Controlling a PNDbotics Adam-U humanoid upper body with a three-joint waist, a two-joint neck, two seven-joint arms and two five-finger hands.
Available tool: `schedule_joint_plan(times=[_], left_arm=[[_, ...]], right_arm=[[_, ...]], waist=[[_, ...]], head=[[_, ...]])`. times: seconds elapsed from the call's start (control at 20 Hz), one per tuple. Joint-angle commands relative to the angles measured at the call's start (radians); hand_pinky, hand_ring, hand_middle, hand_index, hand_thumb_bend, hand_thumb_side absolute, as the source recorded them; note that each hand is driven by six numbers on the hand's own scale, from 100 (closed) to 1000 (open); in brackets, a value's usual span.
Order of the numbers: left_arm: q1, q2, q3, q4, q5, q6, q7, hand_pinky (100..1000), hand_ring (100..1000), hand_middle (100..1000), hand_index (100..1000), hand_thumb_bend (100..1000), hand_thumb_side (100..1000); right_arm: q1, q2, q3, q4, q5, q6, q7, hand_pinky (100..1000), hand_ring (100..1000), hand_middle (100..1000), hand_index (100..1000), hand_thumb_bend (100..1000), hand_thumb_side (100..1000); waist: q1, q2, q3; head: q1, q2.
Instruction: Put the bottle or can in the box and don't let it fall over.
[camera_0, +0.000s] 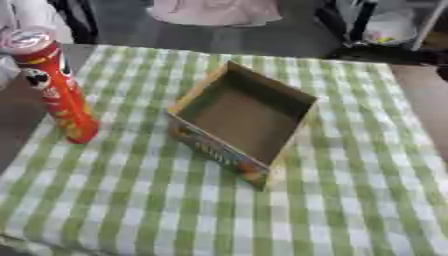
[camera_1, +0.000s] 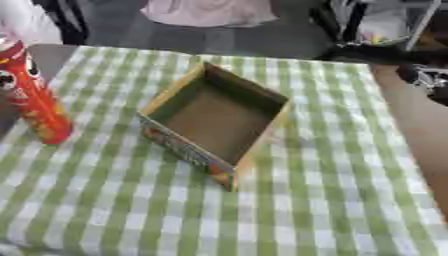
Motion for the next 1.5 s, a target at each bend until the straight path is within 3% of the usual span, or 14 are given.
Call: schedule_joint_plan(times=[0.05,0.5,0.85,1.35,1.5], left_arm=[[-0.007,0.031,0.010,-0.008,0.001,0.000,0.003,903,777,795,821,780,310],[-0.015,0.031,0.008,-0.009,0.002,-0.001,-0.001,891,768,795,822,780,312],[-0.034,0.034,0.004,-0.013,0.002,0.000,-0.003,897,774,779,822,785,312],[-0.108,0.041,-0.022,0.038,0.016,0.007,-0.030,907,794,797,826,786,312],[-0.137,0.043,-0.032,0.059,0.019,0.007,-0.042,912,801,802,828,785,314]], right_arm=[[-0.014,-0.029,-0.012,-0.008,-0.003,0.000,0.000,607,872,916,804,837,235],[-0.017,-0.028,-0.012,-0.009,-0.004,-0.001,0.000,607,871,916,804,835,233],[-0.021,-0.028,-0.016,-0.013,-0.006,-0.004,-0.003,606,871,916,803,838,236],[-0.025,-0.026,-0.013,-0.009,-0.008,-0.003,-0.001,605,872,916,803,846,243],[-0.026,-0.022,-0.013,-0.008,-0.009,-0.004,0.000,605,872,915,803,846,243]], waist=[[0.002,-0.007,-0.001],[0.003,-0.006,-0.001],[-0.003,0.011,-0.004],[-0.010,0.017,-0.007],[-0.013,0.019,-0.007]], head=[[0.007,0.007],[0.018,0.017],[0.035,0.025],[0.047,0.014],[0.049,0.024]])
